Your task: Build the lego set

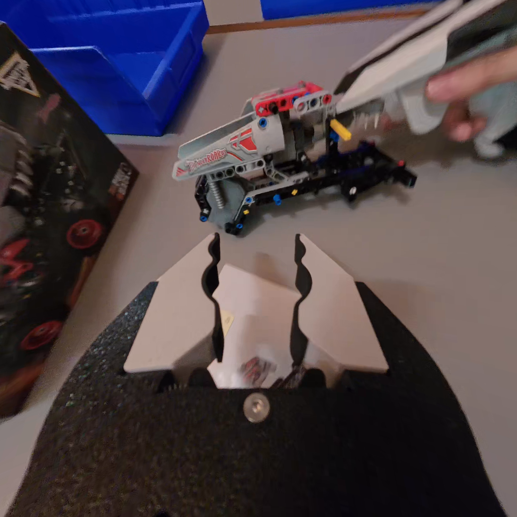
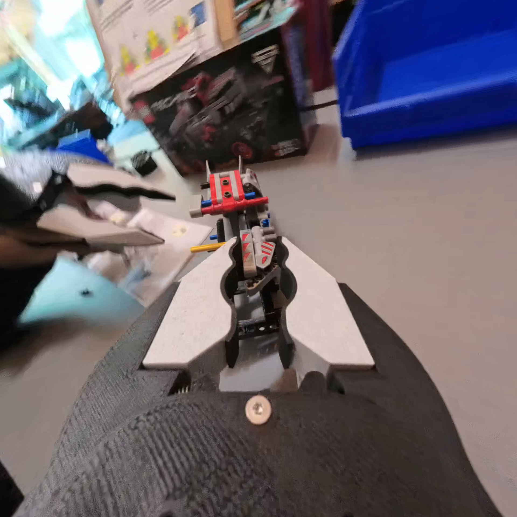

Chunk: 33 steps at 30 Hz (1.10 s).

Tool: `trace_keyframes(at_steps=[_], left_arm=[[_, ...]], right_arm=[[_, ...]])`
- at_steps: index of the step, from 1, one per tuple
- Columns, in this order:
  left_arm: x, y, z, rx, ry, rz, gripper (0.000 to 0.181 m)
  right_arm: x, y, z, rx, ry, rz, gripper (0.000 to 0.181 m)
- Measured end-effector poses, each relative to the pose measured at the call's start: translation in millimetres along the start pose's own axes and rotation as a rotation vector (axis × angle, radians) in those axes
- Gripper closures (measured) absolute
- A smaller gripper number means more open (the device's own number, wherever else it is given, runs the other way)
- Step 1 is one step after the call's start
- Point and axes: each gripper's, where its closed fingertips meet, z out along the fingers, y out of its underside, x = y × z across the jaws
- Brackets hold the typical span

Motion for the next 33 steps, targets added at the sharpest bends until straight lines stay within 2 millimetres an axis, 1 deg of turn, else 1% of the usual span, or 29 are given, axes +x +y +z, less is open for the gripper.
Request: trace_keyframes(at_steps=[1,3,4,6,7,9,11,13,15,17,18,20,21,23,24,25,26,27,29,30,31,32,33], left_arm=[[1.4,-7.8,5.3,0.025,0.041,-0.045,0.129],[-1.9,-20.8,14.9,0.058,0.088,-0.111,0.133],[-4.3,-24.2,19.8,0.058,0.100,-0.128,0.133],[-1.3,-27.6,27.7,0.048,0.137,-0.156,0.131],[4.4,-29.5,29.4,0.051,0.160,-0.165,0.131],[22.1,-32.2,28.9,0.066,0.213,-0.162,0.131],[42.0,-32.0,26.7,0.073,0.265,-0.147,0.130],[55.7,-29.7,22.4,0.065,0.294,-0.107,0.131],[55.5,-32.0,13.5,0.081,0.263,-0.076,0.130],[56.0,-39.6,-2.5,0.133,0.253,-0.053,0.133],[54.6,-42.3,-10.8,0.153,0.237,-0.051,0.133],[54.5,-45.3,-26.4,0.189,0.207,-0.035,0.136],[55.2,-45.4,-32.0,0.202,0.186,-0.025,0.138],[61.8,-42.7,-39.6,0.211,0.159,-0.003,0.140],[66.8,-39.3,-42.1,0.203,0.152,0.016,0.140],[71.8,-34.6,-44.3,0.189,0.142,0.040,0.141],[76.6,-29.9,-46.1,0.181,0.128,0.068,0.143],[81.7,-25.8,-46.8,0.179,0.115,0.101,0.146],[92.1,-21.0,-42.5,0.185,0.096,0.172,0.154],[97.3,-19.8,-36.8,0.183,0.093,0.198,0.155],[102.5,-18.9,-29.5,0.172,0.101,0.210,0.156],[106.5,-19.3,-21.3,0.167,0.109,0.209,0.157],[108.1,-20.7,-12.9,0.170,0.108,0.202,0.158]], right_arm=[[3.9,0.7,-4.0,0.025,0.031,0.094,0.158],[11.0,4.8,-13.0,0.073,0.074,0.220,0.158],[14.2,7.4,-17.1,0.094,0.084,0.284,0.158],[19.1,14.1,-24.4,0.103,0.099,0.361,0.157],[21.7,17.3,-28.1,0.099,0.116,0.375,0.157],[27.8,26.8,-36.6,0.071,0.176,0.377,0.156],[25.4,36.7,-43.8,0.050,0.193,0.358,0.158],[10.7,40.4,-47.4,0.058,0.130,0.366,0.152],[-1.8,47.3,-50.0,0.033,0.093,0.359,0.159],[-15.8,50.8,-48.8,0.038,0.074,0.344,0.160],[-26.2,53.4,-45.6,0.040,0.054,0.340,0.159],[-53.3,57.6,-36.7,0.037,-0.013,0.322,0.156],[-71.6,58.3,-31.8,0.034,-0.078,0.301,0.155],[-110.5,63.6,-26.3,-0.008,-0.235,0.232,0.157],[-121.1,67.7,-28.1,-0.053,-0.272,0.182,0.156],[-123.2,66.4,-33.2,-0.072,-0.271,0.110,0.154],[-117.4,57.5,-41.2,-0.055,-0.234,0.011,0.151],[-103.9,43.8,-52.1,-0.018,-0.159,-0.114,0.150],[-64.9,10.7,-76.6,0.058,0.041,-0.439,0.147],[-50.7,-0.5,-84.0,0.075,0.096,-0.631,0.144],[-42.3,-2.0,-84.6,0.057,0.089,-0.794,0.142],[-35.1,4.8,-79.5,0.003,0.042,-0.900,0.141],[-25.7,12.5,-71.6,-0.059,0.008,-0.956,0.139]])
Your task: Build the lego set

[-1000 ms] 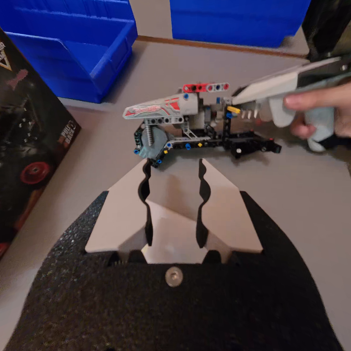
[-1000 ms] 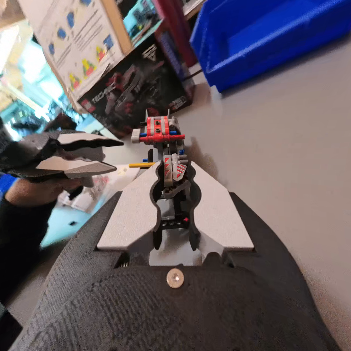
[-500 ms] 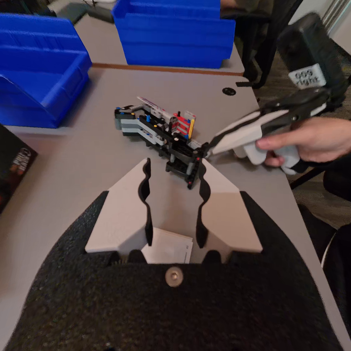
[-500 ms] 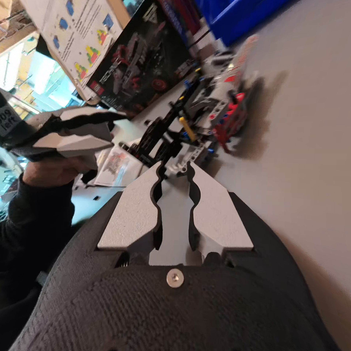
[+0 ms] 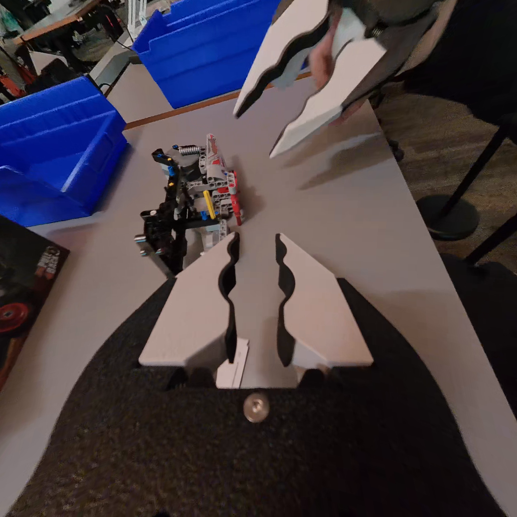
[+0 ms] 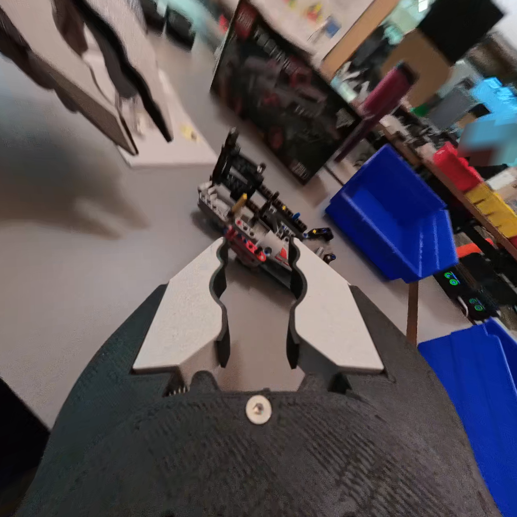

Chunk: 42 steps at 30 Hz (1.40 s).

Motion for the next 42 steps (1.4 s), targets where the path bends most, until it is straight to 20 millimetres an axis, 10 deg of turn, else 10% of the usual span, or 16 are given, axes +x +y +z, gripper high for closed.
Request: trace_keyframes(at_steps=[8,17,26,42], left_arm=[[-13.9,2.7,38.5,0.005,-0.038,-0.080,0.170],[-35.0,1.3,54.5,-0.004,-0.134,0.041,0.169],[-43.8,16.5,57.3,-0.061,-0.204,0.261,0.162],[-56.1,9.0,75.6,-0.046,0.056,-0.214,0.175]], right_arm=[[-3.0,33.9,51.6,-0.100,-0.126,-0.224,0.140],[-25.2,16.5,72.4,-0.003,-0.127,-0.223,0.161],[-10.6,24.7,74.3,-0.020,0.207,-0.446,0.138],[-6.4,15.6,84.2,-0.041,0.318,-0.625,0.138]])
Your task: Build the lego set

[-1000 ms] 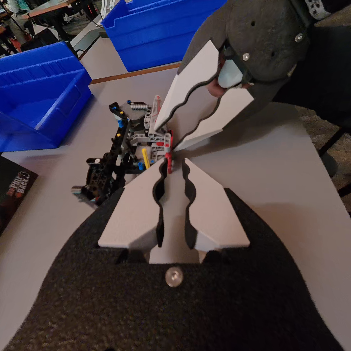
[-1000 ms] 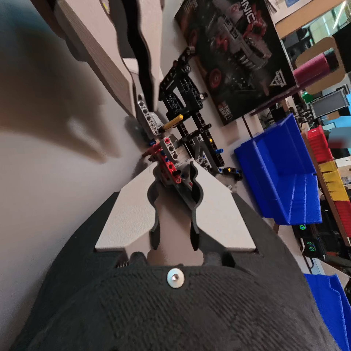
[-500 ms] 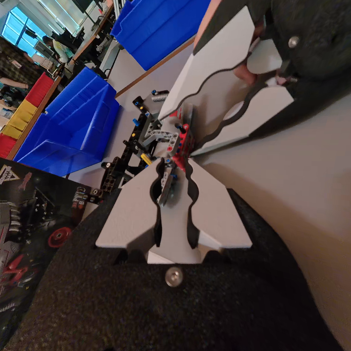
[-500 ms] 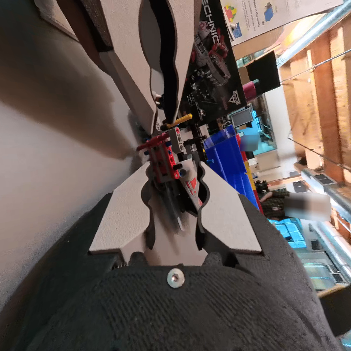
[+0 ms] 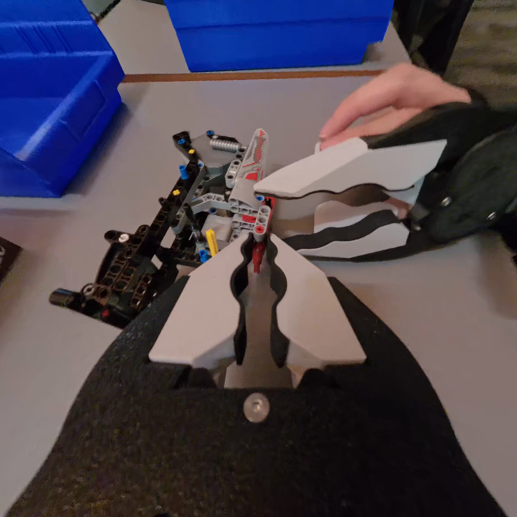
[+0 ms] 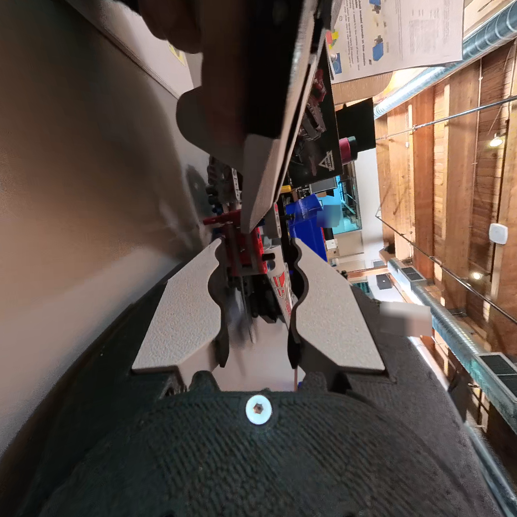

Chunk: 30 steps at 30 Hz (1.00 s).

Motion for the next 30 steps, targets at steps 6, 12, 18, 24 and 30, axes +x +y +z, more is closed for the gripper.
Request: trace_keyframes(at_steps=[6,12,18,24,30], left_arm=[[-10.2,-7.8,-15.1,-0.004,0.140,-0.229,0.176],[-14.7,-13.0,-24.9,-0.021,0.191,-0.325,0.175],[-8.4,-8.0,-26.5,-0.066,0.236,-0.317,0.176],[-6.7,-5.2,-27.2,-0.086,0.233,-0.262,0.176],[-5.4,-2.8,-27.9,-0.103,0.246,-0.254,0.176]], right_arm=[[18.4,-13.1,2.9,0.054,0.109,-0.074,0.130],[7.9,-21.2,5.6,0.056,0.065,-0.106,0.125],[13.3,-24.8,7.6,0.091,0.045,0.038,0.121],[21.3,-26.5,7.8,0.090,0.069,0.018,0.125],[17.9,-28.5,11.5,0.076,0.051,-0.046,0.128]])
